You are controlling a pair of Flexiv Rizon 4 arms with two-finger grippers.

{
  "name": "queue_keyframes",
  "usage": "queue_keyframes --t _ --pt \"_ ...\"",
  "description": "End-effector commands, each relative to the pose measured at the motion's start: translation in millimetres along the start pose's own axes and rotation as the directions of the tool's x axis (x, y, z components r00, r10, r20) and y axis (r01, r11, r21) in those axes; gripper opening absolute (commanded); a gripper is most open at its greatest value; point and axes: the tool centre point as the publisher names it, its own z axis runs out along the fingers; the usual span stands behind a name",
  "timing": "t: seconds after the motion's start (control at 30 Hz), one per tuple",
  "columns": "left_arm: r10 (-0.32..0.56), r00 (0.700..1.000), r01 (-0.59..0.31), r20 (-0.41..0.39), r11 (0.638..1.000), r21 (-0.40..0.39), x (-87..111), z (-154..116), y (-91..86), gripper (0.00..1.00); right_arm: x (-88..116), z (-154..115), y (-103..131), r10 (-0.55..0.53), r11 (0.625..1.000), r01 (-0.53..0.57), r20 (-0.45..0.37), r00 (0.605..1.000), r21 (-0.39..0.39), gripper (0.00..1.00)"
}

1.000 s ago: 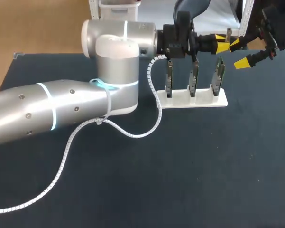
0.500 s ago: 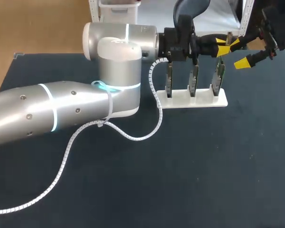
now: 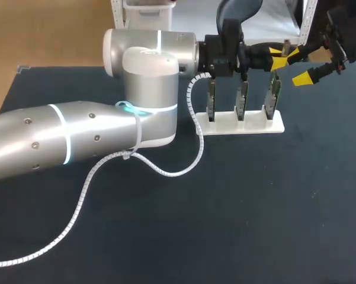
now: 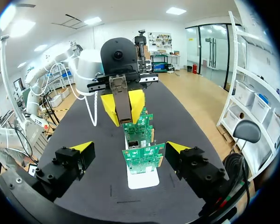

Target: Pick up the optical module with the left hand, and insert it into the network port with the right hand.

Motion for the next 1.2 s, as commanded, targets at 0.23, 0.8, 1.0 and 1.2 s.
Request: queue_keyframes --t 0.23,0.8,1.0,1.2 --pt "-0.007 1.0 0.007 -0.004 1.0 -0.024 1.9 -4.5 -4.4 0.0 0.3 -0.1 2.1 -0.001 1.0 0.001 0.0 1.0 0.004 1.0" --pt "-0.013 1.0 0.013 -0.01 1.0 -0.028 3.9 -4.0 -4.5 0.0 0.3 -0.1 2.1 -0.001 1.0 0.001 0.0 1.0 0.004 1.0" --pt "-0.013 1.0 0.013 -0.01 1.0 -0.028 3.9 -4.0 -4.5 0.0 0.3 -0.1 2.1 -0.001 1.0 0.001 0.0 1.0 0.004 1.0" --pt "-0.013 1.0 0.013 -0.01 1.0 -0.028 3.9 -4.0 -4.5 0.0 -2.5 -10.7 -3.9 -0.005 1.0 0.006 -0.002 1.0 0.031 1.0"
